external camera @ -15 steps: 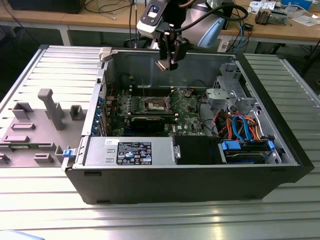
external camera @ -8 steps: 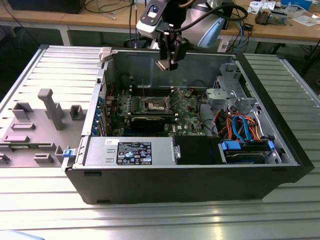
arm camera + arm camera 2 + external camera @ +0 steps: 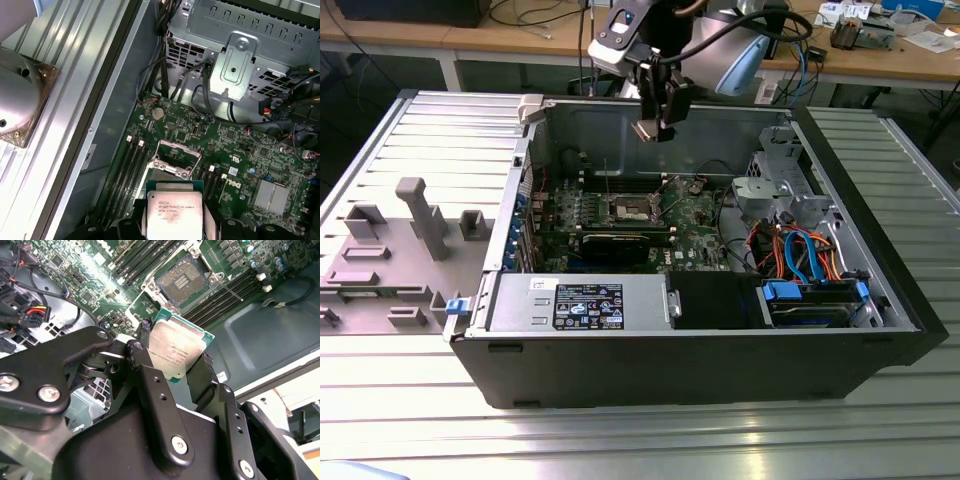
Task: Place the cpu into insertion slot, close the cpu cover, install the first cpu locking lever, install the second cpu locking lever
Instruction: 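Place the cpu into insertion slot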
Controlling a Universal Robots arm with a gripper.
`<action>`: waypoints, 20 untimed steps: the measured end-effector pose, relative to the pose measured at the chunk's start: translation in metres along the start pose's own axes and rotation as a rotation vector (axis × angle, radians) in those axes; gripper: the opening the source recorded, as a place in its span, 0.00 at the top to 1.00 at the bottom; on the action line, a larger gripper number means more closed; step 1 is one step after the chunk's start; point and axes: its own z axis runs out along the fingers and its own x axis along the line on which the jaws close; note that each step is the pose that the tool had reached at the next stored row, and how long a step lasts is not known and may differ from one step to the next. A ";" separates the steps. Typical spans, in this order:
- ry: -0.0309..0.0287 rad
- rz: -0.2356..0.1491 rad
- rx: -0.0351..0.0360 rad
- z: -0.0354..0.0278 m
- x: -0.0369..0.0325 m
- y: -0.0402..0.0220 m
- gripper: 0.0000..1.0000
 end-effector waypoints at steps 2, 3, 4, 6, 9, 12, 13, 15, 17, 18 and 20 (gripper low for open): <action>-0.0011 0.013 -0.0003 0.0001 0.0000 0.0000 0.46; -0.0017 0.018 -0.0003 0.0001 0.0000 0.0000 0.46; -0.0023 0.025 -0.0004 0.0001 0.0000 0.0000 0.46; -0.0033 0.036 -0.0007 0.0002 0.0000 0.0000 0.46; -0.0053 0.058 -0.0011 0.0002 0.0000 0.0000 0.46; -0.0054 0.059 -0.0011 0.0003 0.0000 0.0000 0.46; -0.0054 0.059 -0.0011 0.0003 0.0000 0.0000 0.46; -0.0054 0.060 -0.0011 0.0003 0.0000 0.0000 0.46; -0.0054 0.060 -0.0011 0.0003 0.0000 0.0000 0.46; -0.0054 0.060 -0.0012 0.0003 0.0000 0.0000 0.46; -0.0060 0.066 -0.0013 0.0003 0.0000 -0.0001 0.46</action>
